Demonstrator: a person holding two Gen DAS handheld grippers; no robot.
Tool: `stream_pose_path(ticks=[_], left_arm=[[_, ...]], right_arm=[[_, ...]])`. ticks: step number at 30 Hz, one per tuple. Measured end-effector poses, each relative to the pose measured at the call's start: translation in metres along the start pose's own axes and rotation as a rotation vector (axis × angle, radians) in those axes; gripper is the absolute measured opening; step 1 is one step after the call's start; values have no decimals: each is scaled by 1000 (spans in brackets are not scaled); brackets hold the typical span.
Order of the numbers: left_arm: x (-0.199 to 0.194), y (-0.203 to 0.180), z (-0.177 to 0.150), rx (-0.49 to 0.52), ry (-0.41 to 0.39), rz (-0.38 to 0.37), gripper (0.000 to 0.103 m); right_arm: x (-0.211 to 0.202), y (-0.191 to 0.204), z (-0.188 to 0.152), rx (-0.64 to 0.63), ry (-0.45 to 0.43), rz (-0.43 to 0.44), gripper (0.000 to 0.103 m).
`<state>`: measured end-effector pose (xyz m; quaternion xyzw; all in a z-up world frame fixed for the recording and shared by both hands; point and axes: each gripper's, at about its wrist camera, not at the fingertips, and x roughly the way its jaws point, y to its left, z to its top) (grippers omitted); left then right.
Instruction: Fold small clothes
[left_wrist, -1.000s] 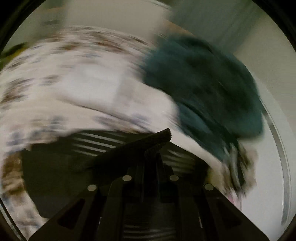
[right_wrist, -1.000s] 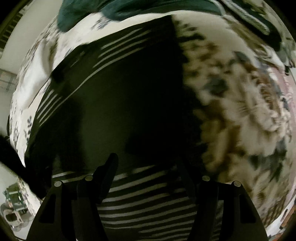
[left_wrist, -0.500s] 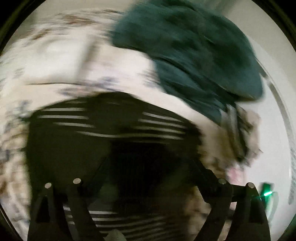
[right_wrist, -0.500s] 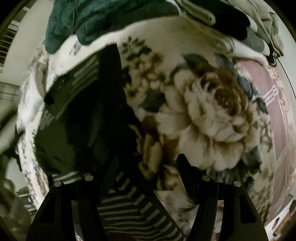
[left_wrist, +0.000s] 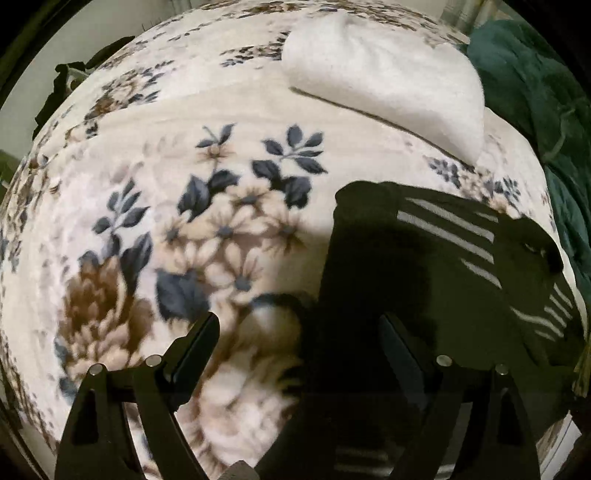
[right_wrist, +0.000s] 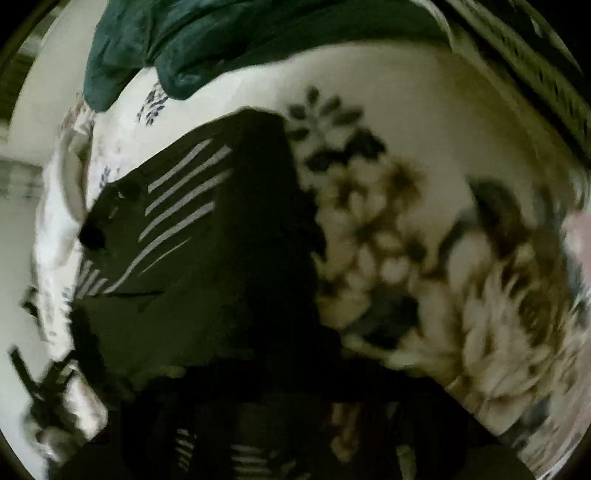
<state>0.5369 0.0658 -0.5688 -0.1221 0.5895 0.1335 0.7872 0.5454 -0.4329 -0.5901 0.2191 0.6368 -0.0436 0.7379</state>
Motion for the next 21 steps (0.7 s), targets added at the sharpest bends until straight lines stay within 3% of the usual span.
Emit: stream_pose_path(ticks=[5, 12, 13, 15, 17, 21], left_arm=[[29, -10, 13, 40, 28, 52, 87], [32, 1, 14, 72, 43, 54, 87], [28, 2, 13, 79, 39, 47, 87], [17, 1, 6, 104, 17, 47, 87], [-4, -3, -5, 144, -16, 34, 87], [-51, -27, -38, 245, -75, -11, 89]], right_arm=[[-19, 15, 12, -52, -136, -126, 6], [-9, 18, 32, -45, -94, -143, 8], [-7, 17, 35, -33, -82, -136, 13], [-5, 8, 37, 17, -33, -85, 44], [-12, -2, 31, 59, -22, -26, 62], [-48, -24, -6, 59, -1, -26, 63]])
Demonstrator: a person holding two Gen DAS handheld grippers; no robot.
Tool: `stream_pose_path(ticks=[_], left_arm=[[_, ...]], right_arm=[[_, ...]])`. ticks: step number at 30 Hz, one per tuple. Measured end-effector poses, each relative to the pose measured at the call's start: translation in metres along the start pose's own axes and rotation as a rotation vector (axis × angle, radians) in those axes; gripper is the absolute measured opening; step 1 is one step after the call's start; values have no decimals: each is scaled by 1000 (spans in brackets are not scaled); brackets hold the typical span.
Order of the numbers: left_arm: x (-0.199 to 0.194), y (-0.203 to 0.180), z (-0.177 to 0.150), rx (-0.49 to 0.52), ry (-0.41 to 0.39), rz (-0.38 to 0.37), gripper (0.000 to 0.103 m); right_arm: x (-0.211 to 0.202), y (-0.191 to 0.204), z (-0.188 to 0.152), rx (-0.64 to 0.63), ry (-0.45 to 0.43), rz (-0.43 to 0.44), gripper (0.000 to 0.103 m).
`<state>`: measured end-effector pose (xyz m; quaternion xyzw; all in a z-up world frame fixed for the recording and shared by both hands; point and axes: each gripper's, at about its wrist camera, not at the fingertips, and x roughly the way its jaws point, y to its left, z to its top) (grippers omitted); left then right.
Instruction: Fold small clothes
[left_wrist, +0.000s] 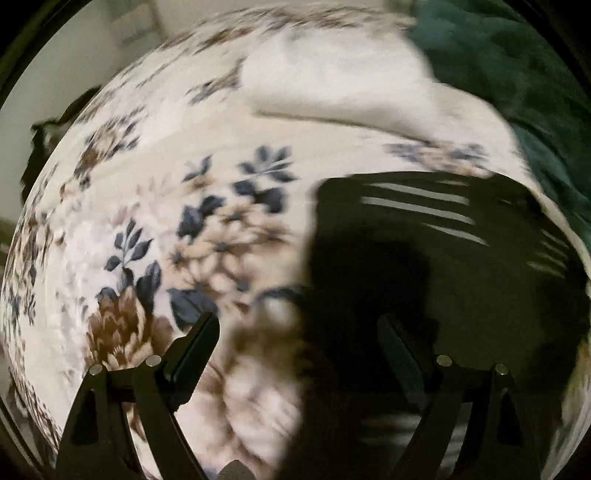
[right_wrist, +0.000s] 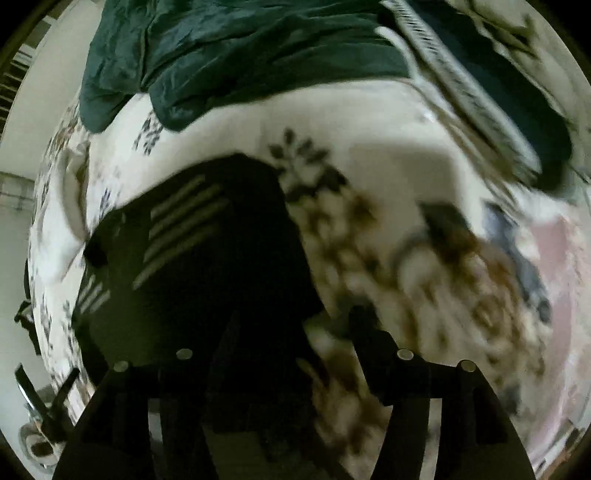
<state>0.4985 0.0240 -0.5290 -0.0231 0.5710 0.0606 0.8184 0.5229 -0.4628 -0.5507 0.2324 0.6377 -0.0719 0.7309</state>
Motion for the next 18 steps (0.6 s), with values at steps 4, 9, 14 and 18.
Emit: stream_pose_path(ticks=[4, 9, 14, 18], left_arm=[[-43, -44, -26, 92, -14, -67, 90], [-88, -119, -91, 173, 94, -193, 90], [-109, -227, -194, 234, 276, -300, 90], [-98, -312, -267, 183, 426, -351, 90]], right_arm=[[-49, -34, -49, -13, 37, -22, 63], [-100, -75, -93, -105, 96, -62, 63], [-119, -119, -95, -181, 153, -45, 63], [-116, -152, -72, -231, 184, -26, 63]])
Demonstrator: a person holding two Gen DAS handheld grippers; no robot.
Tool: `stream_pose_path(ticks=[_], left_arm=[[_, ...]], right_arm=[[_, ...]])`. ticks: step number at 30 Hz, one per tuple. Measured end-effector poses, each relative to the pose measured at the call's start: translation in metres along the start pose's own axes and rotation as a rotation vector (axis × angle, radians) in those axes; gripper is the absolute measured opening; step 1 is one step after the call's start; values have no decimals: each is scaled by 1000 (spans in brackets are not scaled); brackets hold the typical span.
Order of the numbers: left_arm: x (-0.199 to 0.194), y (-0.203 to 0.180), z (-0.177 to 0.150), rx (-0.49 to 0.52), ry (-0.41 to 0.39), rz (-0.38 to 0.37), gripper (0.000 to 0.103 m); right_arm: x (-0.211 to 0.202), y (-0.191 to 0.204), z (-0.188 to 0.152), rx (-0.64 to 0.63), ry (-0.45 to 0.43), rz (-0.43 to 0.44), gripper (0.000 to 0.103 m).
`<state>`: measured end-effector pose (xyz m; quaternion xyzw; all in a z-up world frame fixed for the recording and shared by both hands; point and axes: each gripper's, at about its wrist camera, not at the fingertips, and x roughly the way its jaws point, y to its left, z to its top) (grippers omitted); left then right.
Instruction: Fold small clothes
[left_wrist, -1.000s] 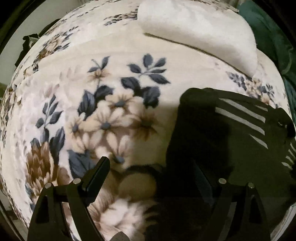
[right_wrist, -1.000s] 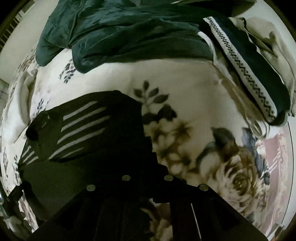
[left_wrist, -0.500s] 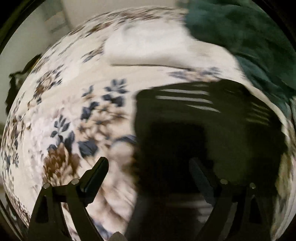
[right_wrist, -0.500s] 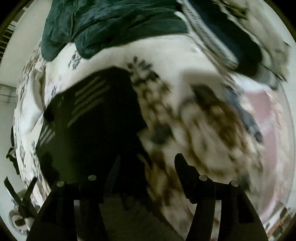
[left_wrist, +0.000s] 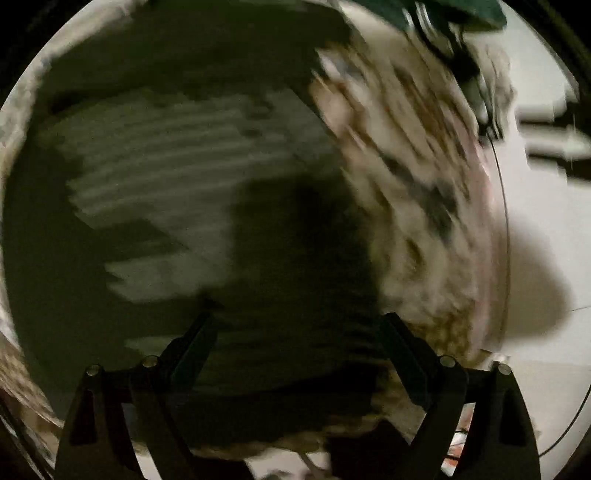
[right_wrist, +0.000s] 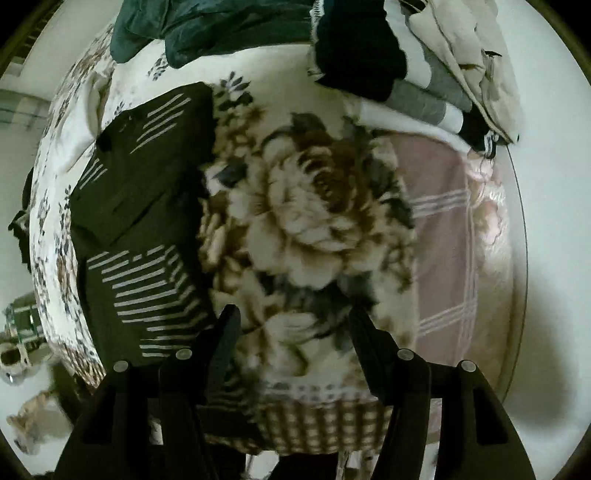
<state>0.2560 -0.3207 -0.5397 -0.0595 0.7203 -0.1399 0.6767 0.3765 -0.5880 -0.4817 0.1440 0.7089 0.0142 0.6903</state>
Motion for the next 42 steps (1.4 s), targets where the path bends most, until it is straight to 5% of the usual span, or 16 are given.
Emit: stream_pose_path(ticks=[4, 7, 9, 11, 19, 20, 21, 22, 32, 36, 42], left_arm=[[57, -45, -11, -14, 70, 50, 90], [82, -55, -10, -39, 67, 118, 64], [83, -54, -7, -51, 37, 165, 26], [77, -50, -7, -83, -3, 168, 5], [19, -35, -18, -132, -125, 137, 4], [10, -32, -20, -139, -138, 137, 4], [3, -29, -21, -150, -149, 134, 4], [-5, -24, -22, -172, -161, 122, 4], [-86, 54, -48, -350, -312, 97, 4], [-118, 108, -67, -436, -381, 136, 4], [-120, 195, -91, -594, -391, 62, 4]], right_arm=[[5, -10, 38, -81, -19, 45, 63], [18, -1, 79, -128, -43, 81, 63], [30, 8, 112, -136, -52, 119, 63], [46, 20, 151, -123, -63, 157, 63], [133, 64, 266, 9, 35, 321, 60], [142, 68, 271, 15, 54, 343, 45], [149, 74, 274, 10, 73, 347, 10], [153, 80, 277, 0, 79, 324, 6], [79, 167, 270, -219, -25, 206, 5], [46, 243, 263, -317, -64, 170, 5], [45, 389, 246, -449, -88, 103, 5]])
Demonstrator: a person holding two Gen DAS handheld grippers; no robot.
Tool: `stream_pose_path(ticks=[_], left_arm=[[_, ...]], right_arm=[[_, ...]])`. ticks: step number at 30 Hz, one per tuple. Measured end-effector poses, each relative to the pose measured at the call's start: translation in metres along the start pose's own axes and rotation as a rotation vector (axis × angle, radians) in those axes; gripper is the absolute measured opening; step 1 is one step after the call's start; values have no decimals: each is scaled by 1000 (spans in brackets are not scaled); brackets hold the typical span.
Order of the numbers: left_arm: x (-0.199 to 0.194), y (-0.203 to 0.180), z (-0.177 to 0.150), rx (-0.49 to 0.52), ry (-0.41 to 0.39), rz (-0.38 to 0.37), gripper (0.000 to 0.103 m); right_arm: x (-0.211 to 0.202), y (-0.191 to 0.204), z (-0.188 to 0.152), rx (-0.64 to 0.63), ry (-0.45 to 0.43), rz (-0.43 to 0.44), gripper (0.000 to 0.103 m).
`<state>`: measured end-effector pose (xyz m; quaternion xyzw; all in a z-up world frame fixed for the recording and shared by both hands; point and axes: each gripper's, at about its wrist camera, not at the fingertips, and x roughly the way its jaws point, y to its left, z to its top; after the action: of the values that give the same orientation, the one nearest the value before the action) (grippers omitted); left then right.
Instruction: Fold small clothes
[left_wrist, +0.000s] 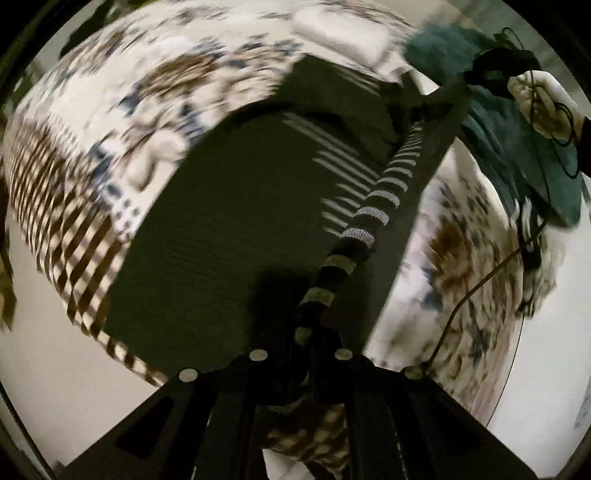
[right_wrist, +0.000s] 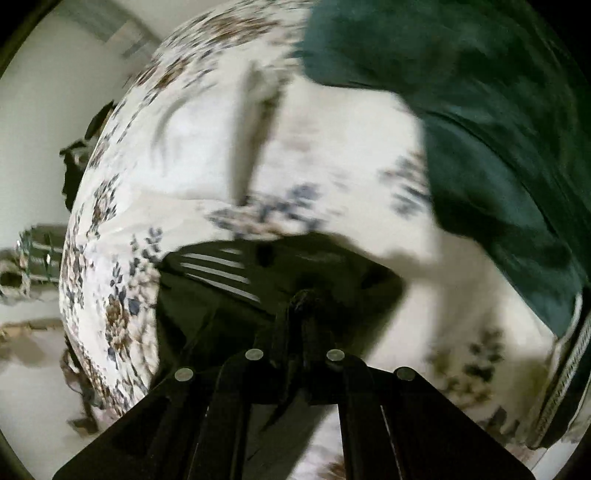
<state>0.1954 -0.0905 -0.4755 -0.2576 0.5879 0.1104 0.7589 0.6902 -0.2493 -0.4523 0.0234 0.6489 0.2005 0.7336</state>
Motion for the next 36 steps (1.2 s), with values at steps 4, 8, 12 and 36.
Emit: stream_pose_path(ticks=[4, 8, 12, 36], left_arm=[[11, 49, 12, -70, 28, -26, 4], [23, 91, 21, -102, 54, -44, 4], [30, 127, 26, -138, 73, -66, 4], [41, 237, 40, -201, 251, -238, 53]], right_arm=[[46, 91, 25, -60, 24, -67, 5], [103, 167, 41, -113, 52, -154, 4], [150, 223, 55, -144, 74, -200, 4], [107, 203, -139, -186, 215, -99, 56]])
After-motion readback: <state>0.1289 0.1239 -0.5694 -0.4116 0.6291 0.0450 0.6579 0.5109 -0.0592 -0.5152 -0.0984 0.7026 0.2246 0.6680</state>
